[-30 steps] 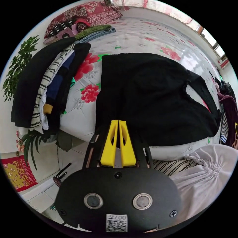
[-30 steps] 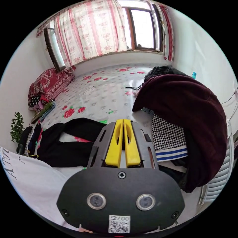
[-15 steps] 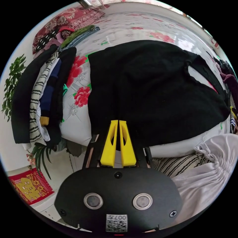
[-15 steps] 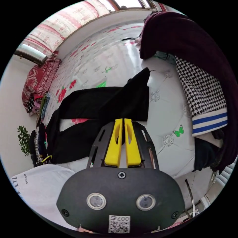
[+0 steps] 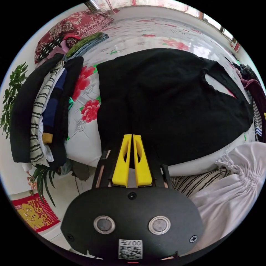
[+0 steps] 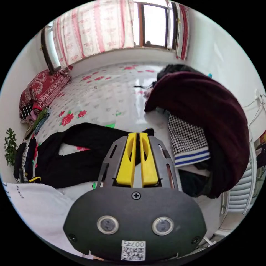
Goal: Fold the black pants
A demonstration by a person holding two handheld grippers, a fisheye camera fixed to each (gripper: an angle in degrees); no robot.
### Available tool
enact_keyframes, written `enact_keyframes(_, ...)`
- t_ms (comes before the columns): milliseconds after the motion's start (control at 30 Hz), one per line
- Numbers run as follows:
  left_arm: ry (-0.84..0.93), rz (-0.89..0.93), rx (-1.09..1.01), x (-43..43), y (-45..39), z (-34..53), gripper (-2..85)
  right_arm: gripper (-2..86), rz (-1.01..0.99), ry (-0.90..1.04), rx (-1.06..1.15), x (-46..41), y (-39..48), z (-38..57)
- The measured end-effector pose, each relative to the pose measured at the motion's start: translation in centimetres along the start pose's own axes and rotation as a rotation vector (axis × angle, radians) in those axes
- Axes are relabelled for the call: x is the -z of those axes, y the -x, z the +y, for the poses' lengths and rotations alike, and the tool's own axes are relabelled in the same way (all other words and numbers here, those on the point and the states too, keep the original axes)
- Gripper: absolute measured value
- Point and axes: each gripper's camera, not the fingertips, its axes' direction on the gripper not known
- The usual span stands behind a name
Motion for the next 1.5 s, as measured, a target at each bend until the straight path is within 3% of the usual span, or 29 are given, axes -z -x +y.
enact_keyframes(233,0.025,0.0,-0.041,-0.1,0.5,0.2,-1.0,3.3,-0.044,0.096,-0.167,-5.1,-3.0,2.8)
enact_keyframes(433,0.01,-0.02,0.02,-0.1,0.4,1.1,-1.0,4.2,-0.006,0.126,-0.226,-8.8,-4.8,-0.9)
enact_keyframes(567,0.012,-0.087,0.009,-0.2,-0.6,1.6,-1.0,2.3,-0.009,0.247,-0.226,-12.2,-5.4,-2.9)
enact_keyframes(833,0.038,-0.129,0.03,-0.4,-0.8,2.0,-0.9,-0.1,0.03,0.081,0.004,-4.8,-3.9,-3.0)
enact_keyframes(1000,0.073,-0.172,-0.007,-0.6,-1.2,2.0,-0.9,-0.2,0.167,0.353,-0.002,-8.2,-5.5,1.6)
enact_keyframes(1067,0.094,-0.165,-0.004,-0.4,-0.7,2.0,-1.0,-0.1,0.144,0.313,-0.013,-7.7,-5.7,2.1)
enact_keyframes(1133,0.045,-0.068,0.03,1.2,0.8,2.4,-1.0,0.2,0.074,0.158,0.011,-5.4,-4.8,0.5)
enact_keyframes(1267,-0.204,0.126,0.077,7.8,5.4,3.2,-1.0,1.4,-0.015,0.084,0.148,-5.2,-1.3,-4.6)
enact_keyframes(1500,-0.159,0.115,0.055,7.2,8.0,-2.8,-0.7,3.3,-0.06,0.221,0.428,-14.3,9.0,-13.0)
